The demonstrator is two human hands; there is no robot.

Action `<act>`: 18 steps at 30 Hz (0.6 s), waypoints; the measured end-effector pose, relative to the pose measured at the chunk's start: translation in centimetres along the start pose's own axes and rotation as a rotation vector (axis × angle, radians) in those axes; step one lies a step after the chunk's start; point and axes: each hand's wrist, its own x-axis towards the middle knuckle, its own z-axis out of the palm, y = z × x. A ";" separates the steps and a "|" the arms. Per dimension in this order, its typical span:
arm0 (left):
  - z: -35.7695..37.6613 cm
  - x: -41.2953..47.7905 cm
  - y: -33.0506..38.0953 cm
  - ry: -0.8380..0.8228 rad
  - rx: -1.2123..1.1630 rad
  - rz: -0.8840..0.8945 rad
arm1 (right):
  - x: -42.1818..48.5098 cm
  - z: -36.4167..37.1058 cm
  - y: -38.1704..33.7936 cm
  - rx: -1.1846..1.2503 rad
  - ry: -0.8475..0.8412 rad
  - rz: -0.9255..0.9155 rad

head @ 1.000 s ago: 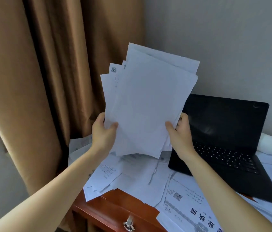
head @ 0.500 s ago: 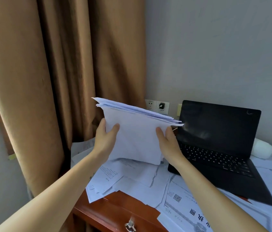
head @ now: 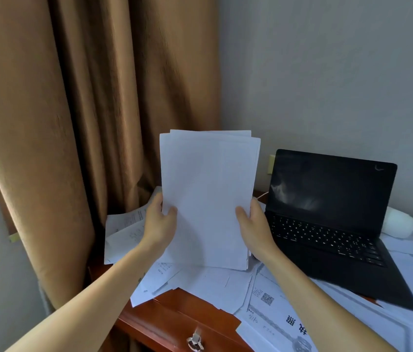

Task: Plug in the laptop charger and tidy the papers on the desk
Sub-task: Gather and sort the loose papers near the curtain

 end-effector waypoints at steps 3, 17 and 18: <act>-0.5 0.6 1.5 -0.016 -0.020 0.037 | 1.0 -0.3 -1.1 0.034 0.049 -0.037; -6.7 -4.8 -4.4 -0.002 0.086 -0.249 | 0.8 0.8 2.5 -0.058 -0.339 0.252; -7.3 -5.2 -4.9 0.046 0.076 -0.261 | 0.9 0.9 3.1 -0.098 -0.359 0.258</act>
